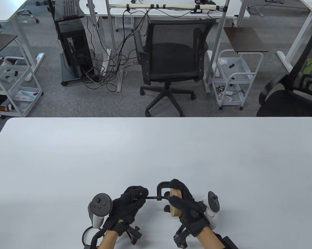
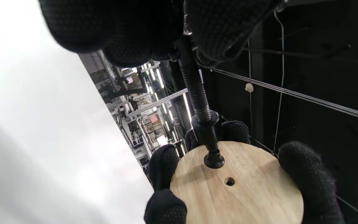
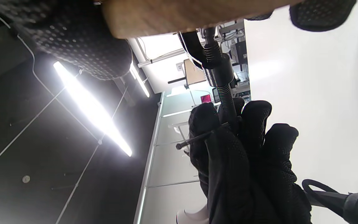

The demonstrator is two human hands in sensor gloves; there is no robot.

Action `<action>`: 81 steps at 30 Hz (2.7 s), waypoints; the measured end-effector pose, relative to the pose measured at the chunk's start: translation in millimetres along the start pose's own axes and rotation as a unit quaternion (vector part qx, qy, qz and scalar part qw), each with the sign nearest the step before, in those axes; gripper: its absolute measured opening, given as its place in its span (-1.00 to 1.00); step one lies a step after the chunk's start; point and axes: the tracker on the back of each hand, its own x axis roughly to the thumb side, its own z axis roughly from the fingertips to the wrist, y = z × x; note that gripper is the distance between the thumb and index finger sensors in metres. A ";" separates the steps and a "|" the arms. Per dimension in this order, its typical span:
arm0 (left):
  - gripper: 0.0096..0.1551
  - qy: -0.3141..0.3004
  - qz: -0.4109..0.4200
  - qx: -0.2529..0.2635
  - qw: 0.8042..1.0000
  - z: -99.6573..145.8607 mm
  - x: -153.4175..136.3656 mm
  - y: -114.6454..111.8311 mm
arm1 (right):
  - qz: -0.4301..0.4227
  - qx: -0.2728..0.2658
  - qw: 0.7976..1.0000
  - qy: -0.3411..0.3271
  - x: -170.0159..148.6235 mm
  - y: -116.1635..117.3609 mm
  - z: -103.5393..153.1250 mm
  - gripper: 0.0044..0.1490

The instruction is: Screw the clamp shut

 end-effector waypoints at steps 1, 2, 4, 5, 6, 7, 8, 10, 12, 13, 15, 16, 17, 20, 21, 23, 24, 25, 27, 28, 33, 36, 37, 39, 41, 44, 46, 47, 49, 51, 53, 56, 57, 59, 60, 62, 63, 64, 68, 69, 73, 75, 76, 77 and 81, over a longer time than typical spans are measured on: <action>-0.51 0.007 -0.003 -0.004 1.000 -0.1 0.2 -1.3 | -0.003 -0.002 1.000 0.002 -0.8 -0.8 0.2 -0.02; -0.49 0.010 -0.004 -0.007 1.000 0.0 0.0 -2.2 | -0.005 -0.004 1.000 0.002 -1.1 -1.1 0.4 -0.02; -0.37 0.013 -0.006 -0.011 1.000 -0.5 -1.0 -2.7 | -0.010 -0.008 1.000 0.001 -1.1 -1.8 0.6 -0.02; -0.33 0.019 -0.006 -0.011 1.000 -0.1 -1.4 -2.1 | -0.013 -0.009 1.000 -0.001 -0.4 -2.3 0.5 -0.02; -0.32 0.021 -0.007 -0.010 1.000 0.2 -1.7 -1.5 | -0.013 -0.009 1.000 -0.003 0.5 -2.6 0.5 -0.02; -0.31 0.027 -0.011 -0.005 1.000 0.6 -2.5 -0.5 | -0.011 -0.016 1.000 -0.004 1.0 -3.5 0.6 -0.02; -0.29 0.040 -0.018 0.000 0.999 1.5 -3.6 0.6 | -0.013 -0.016 1.000 -0.006 1.2 -4.3 0.6 -0.02; -0.30 0.054 -0.029 0.007 0.998 2.3 -6.3 1.9 | -0.018 -0.018 1.000 -0.005 1.5 -5.2 1.1 -0.02; -0.40 0.092 -0.036 0.016 0.995 4.7 -11.7 2.4 | -0.021 -0.020 1.000 -0.007 2.1 -5.9 1.4 -0.02; -0.42 0.099 -0.025 0.003 0.995 4.1 -15.0 1.0 | -0.023 -0.020 1.000 -0.008 2.4 -5.9 1.4 -0.02; -0.31 0.126 0.008 -0.041 0.991 4.1 -20.7 -3.2 | -0.026 -0.014 1.000 -0.008 2.7 -5.2 1.6 -0.02; -0.27 0.132 0.025 -0.055 0.989 4.2 -23.4 -5.5 | -0.027 -0.011 1.000 -0.008 2.6 -4.7 1.8 -0.02; -0.23 0.133 0.038 -0.055 0.989 4.2 -25.0 -6.9 | -0.028 -0.007 1.000 -0.007 2.4 -3.8 1.9 -0.02; -0.21 0.140 0.077 -0.051 0.986 4.6 -27.8 -10.1 | -0.023 0.000 1.000 -0.006 1.6 -0.8 2.7 -0.02; -0.22 0.136 0.087 -0.055 0.985 4.4 -28.4 -10.4 | -0.019 0.002 1.000 -0.006 1.4 0.0 2.8 -0.02; -0.28 0.128 0.101 -0.057 0.985 3.3 -27.8 -10.2 | -0.015 0.003 1.000 -0.005 0.9 0.6 2.5 -0.02; -0.34 0.124 0.102 -0.053 0.986 2.5 -26.9 -9.7 | -0.015 0.002 1.000 -0.004 0.5 0.6 2.2 -0.02; -0.37 0.119 0.095 -0.047 0.987 1.8 -25.4 -9.1 | -0.015 0.001 1.000 -0.002 -0.3 0.5 1.9 -0.02; -0.38 0.108 0.078 -0.037 0.990 0.8 -22.4 -8.2 | -0.015 0.000 1.000 0.001 -1.5 0.3 1.5 -0.01; -0.37 0.102 0.073 -0.036 0.991 0.5 -21.4 -8.1 | -0.015 0.000 1.000 0.002 -1.9 0.3 1.5 -0.02; -0.45 0.060 0.065 -0.026 0.996 0.0 -14.8 -7.3 | -0.009 0.007 1.000 0.004 -1.9 2.0 1.6 -0.01; -0.50 0.034 0.038 -0.010 0.999 0.3 -9.6 -5.0 | -0.011 0.005 1.000 0.002 -2.3 1.4 0.9 -0.01; -0.51 0.031 0.026 -0.012 0.999 0.4 -8.1 -4.7 | -0.013 0.004 1.000 0.003 -2.2 1.0 1.0 -0.01; -0.52 0.027 0.018 -0.018 0.999 0.3 -7.2 -5.5 | -0.015 -0.001 1.000 0.002 -2.2 0.0 1.3 -0.01; -0.50 0.032 0.016 -0.015 0.999 0.5 -7.5 -6.6 | -0.018 -0.001 1.000 0.002 -2.1 -0.4 1.4 -0.01; -0.33 0.041 0.022 -0.024 0.999 -0.2 -9.7 -6.7 | -0.014 -0.004 1.000 -0.001 -2.1 -1.0 1.0 -0.01; -0.30 0.048 0.024 -0.026 0.998 -0.1 -11.1 -5.7 | -0.014 -0.006 1.000 -0.002 -1.6 -1.3 1.1 -0.01; -0.27 0.052 0.023 -0.028 0.998 -0.1 -11.7 -5.2 | -0.013 -0.007 1.000 -0.003 -1.6 -1.8 1.2 -0.01; -0.23 0.060 0.018 -0.030 0.998 0.1 -12.5 -4.3 | -0.014 -0.009 1.000 -0.003 -1.5 -2.2 1.5 -0.01; -0.22 0.075 0.006 -0.016 0.997 1.0 -13.7 -2.9 | -0.016 -0.011 1.000 -0.005 -0.8 -2.3 1.7 -0.01; -0.34 0.107 -0.007 -0.001 0.994 3.5 -16.3 -1.4 | -0.017 -0.012 1.000 -0.007 -0.3 -2.4 1.9 -0.02; -0.33 0.149 0.007 -0.031 0.988 4.6 -25.1 -3.5 | -0.022 -0.008 1.000 -0.009 0.1 -2.1 2.1 -0.02; -0.29 0.154 0.024 -0.056 0.986 4.3 -28.4 -5.5 | -0.024 -0.006 1.000 -0.009 0.2 -1.7 2.3 -0.01; -0.20 0.162 0.052 -0.069 0.983 4.4 -33.0 -8.4 | -0.023 -0.006 1.000 -0.008 0.2 -1.2 2.5 -0.02; -0.19 0.168 0.071 -0.074 0.980 4.5 -35.0 -9.7 | -0.022 -0.004 1.000 -0.008 0.0 -1.2 2.5 -0.02; -0.15 0.165 0.097 -0.086 0.978 3.8 -36.4 -11.4 | -0.021 0.000 1.000 -0.008 0.2 -1.1 2.4 -0.02; -0.18 0.161 0.103 -0.089 0.977 3.6 -36.3 -11.6 | -0.020 0.000 1.000 -0.008 0.3 -1.1 2.4 -0.01; -0.20 0.155 0.108 -0.089 0.978 3.2 -35.6 -11.6 | -0.020 0.000 1.000 -0.008 0.2 -1.1 2.5 -0.02; -0.27 0.128 0.106 -0.077 0.983 1.4 -31.0 -10.5 | -0.020 -0.001 1.000 -0.007 0.1 -0.7 2.6 -0.01; -0.27 0.120 0.101 -0.074 0.985 1.0 -29.4 -10.1 | -0.019 -0.001 1.000 -0.007 0.0 -0.6 2.7 -0.02; -0.37 0.091 0.087 -0.053 0.991 0.3 -24.2 -7.3 | -0.017 -0.001 1.000 -0.006 -0.1 -0.1 2.8 -0.01; -0.40 0.074 0.085 -0.050 0.992 -0.5 -22.2 -6.4 | -0.018 0.001 1.000 -0.007 0.2 -0.1 2.6 -0.01; -0.41 0.067 0.082 -0.053 0.993 -0.7 -21.2 -6.6 | -0.018 0.001 1.000 -0.007 0.2 0.0 2.7 -0.01; -0.43 0.063 0.078 -0.052 0.994 -0.7 -20.7 -7.0 | -0.018 0.002 1.000 -0.007 0.2 0.1 2.7 -0.02; -0.49 0.056 0.059 -0.042 0.996 -0.6 -18.5 -7.7 | -0.015 0.002 1.000 -0.006 -0.1 0.5 2.8 -0.01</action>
